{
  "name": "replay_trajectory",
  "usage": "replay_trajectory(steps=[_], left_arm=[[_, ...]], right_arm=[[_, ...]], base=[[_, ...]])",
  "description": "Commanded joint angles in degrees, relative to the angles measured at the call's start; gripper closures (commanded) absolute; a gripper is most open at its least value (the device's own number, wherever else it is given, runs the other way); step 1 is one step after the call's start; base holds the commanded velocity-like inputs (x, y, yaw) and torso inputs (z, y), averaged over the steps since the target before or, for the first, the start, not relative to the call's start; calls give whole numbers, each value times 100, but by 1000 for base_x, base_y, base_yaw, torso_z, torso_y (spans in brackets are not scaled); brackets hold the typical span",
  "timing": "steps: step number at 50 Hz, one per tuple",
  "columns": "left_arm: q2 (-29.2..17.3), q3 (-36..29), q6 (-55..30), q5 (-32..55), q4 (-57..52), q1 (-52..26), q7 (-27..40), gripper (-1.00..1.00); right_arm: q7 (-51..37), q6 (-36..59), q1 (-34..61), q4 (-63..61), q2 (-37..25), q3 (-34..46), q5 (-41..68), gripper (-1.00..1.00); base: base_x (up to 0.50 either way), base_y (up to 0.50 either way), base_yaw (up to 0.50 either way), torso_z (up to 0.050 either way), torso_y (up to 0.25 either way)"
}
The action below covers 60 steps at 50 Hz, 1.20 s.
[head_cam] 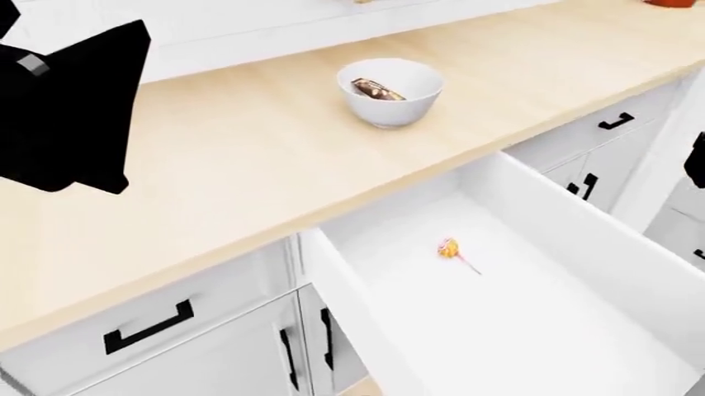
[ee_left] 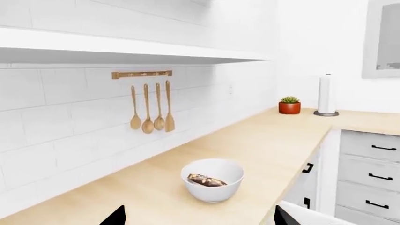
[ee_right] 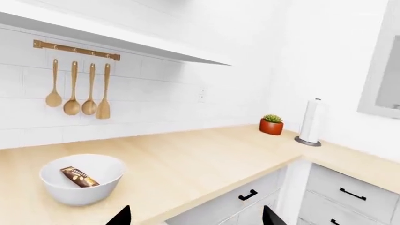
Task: Place the bar in the bowl and close the drawer.
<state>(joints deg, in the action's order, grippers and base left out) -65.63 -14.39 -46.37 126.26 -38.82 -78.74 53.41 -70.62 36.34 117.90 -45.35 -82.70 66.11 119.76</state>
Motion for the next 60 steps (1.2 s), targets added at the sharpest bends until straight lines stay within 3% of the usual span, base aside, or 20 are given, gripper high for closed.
replay_trajectory(steps=[1, 27, 38, 48, 60], left_arm=[[24, -38, -17, 6, 6, -21, 23, -100], [44, -53, -48, 28, 21, 0, -53, -100], [-1, 8, 13, -201, -76, 421, -130, -100], [-250, 335, 230, -437, -355, 1354, -392, -100], [-228, 279, 202, -305, -355, 1183, -302, -100]], right_arm=[[15, -3, -66, -21, -33, -41, -5, -100], [21, 26, -191, -68, -44, -123, 22, -100], [250, -279, -580, -180, -161, 68, -257, -100], [477, -593, -1140, -458, -518, 457, -701, -100], [331, -488, -1092, -471, -631, 341, -636, -100]], base=[[-40, 25, -500, 0, 0], [-35, 26, -500, 0, 0], [-26, 24, -495, 0, 0], [0, 0, -29, 0, 0], [178, 162, 0, 0, 0]])
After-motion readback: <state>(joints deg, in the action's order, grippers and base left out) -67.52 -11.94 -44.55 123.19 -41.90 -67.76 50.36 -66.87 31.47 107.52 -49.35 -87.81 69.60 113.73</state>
